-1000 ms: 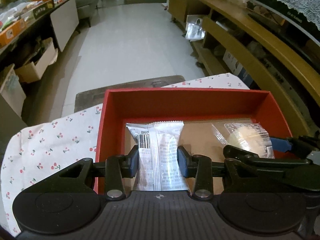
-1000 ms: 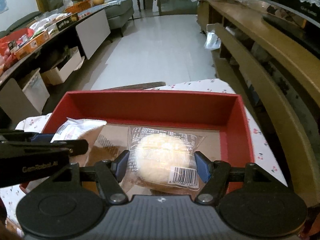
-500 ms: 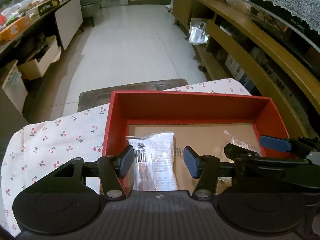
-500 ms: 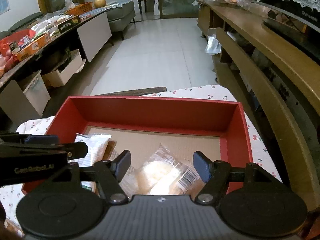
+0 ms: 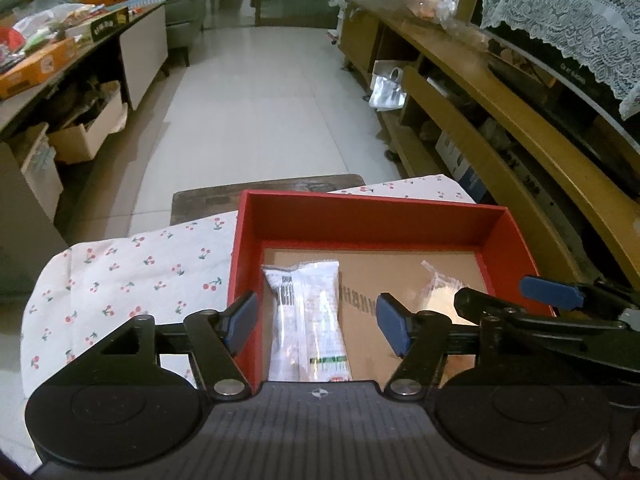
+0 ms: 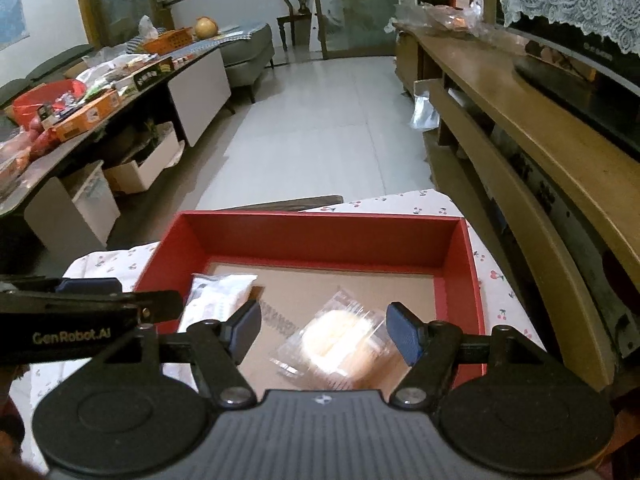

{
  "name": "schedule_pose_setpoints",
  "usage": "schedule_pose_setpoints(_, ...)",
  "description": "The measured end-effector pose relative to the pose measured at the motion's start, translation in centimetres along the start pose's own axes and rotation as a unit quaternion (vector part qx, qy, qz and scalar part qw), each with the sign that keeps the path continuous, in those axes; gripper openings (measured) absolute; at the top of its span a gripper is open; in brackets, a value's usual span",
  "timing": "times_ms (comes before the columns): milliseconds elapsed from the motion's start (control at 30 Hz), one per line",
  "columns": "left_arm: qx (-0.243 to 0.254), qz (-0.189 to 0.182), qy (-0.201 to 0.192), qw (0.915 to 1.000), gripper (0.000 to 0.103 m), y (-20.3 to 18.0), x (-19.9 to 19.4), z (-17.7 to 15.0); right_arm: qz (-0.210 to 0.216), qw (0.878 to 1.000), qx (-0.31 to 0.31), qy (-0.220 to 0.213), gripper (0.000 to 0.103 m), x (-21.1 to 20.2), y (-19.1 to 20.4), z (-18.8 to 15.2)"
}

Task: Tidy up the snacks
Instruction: 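Withdraw both tools from the red box back over the snacks, then grasp the blue wafer biscuit packet with the left tool while the right tool grasps the sausage tray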

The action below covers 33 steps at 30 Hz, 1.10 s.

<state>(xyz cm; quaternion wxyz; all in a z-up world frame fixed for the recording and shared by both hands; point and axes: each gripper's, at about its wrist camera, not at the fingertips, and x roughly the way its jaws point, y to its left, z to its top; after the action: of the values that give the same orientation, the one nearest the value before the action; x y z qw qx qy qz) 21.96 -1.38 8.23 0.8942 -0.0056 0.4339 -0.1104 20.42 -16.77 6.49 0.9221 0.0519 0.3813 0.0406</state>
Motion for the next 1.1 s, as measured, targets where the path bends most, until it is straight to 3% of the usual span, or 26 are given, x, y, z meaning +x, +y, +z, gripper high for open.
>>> schedule_pose_setpoints(333,-0.006,-0.006,0.009,0.9999,0.076,1.6,-2.8,-2.8,0.023,1.0,-0.015,0.006,0.086,-2.9,2.1,-2.9)
schedule_pose_setpoints(700,-0.004,-0.018,0.047,0.9987,0.076,3.1,-5.1,-8.0,0.036,0.997,-0.033,0.052,0.086,-4.3,3.9,-7.6)
schedule_pose_setpoints(900,0.024,-0.043,0.079,0.9957,0.076,2.9,-6.0,-11.7,0.042,0.995,-0.025,0.089,0.087,-4.8,3.7,-10.1)
schedule_pose_setpoints(1100,0.068,-0.109,0.124,0.9839,0.077,1.5,-5.2,-14.4,0.048,0.993,-0.021,0.107,0.087,-5.5,3.8,-11.8)
